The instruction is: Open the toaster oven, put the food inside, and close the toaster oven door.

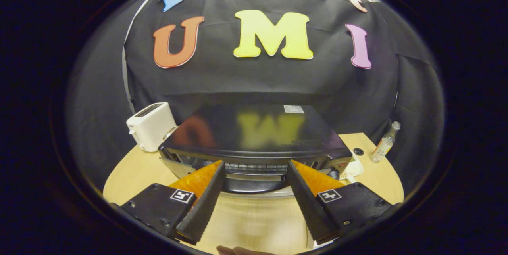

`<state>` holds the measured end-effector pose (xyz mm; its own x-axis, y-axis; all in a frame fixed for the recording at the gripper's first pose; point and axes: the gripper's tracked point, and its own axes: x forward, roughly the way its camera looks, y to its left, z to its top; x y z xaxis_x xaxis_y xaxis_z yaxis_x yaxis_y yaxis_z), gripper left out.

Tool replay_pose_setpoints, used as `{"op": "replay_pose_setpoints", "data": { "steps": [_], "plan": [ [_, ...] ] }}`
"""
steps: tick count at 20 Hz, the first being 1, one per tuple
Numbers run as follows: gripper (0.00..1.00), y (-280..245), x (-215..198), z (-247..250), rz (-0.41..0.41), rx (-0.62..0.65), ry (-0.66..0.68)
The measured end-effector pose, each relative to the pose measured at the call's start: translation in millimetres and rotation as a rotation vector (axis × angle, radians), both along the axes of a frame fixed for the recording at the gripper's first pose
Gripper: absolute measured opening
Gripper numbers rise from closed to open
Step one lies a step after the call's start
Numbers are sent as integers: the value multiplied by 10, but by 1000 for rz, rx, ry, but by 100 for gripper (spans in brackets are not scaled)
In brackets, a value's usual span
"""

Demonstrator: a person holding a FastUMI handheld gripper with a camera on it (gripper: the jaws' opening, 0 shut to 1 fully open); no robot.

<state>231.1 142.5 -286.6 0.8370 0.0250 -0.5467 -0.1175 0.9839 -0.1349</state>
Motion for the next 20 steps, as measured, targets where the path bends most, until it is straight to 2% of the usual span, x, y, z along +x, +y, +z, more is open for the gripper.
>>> {"op": "replay_pose_setpoints", "data": {
  "steps": [12,20],
  "plan": [
    [98,-86,-671,-280,54,-58,36],
    [98,-214,-1168,-831,61,-50,139]
  ]
}}
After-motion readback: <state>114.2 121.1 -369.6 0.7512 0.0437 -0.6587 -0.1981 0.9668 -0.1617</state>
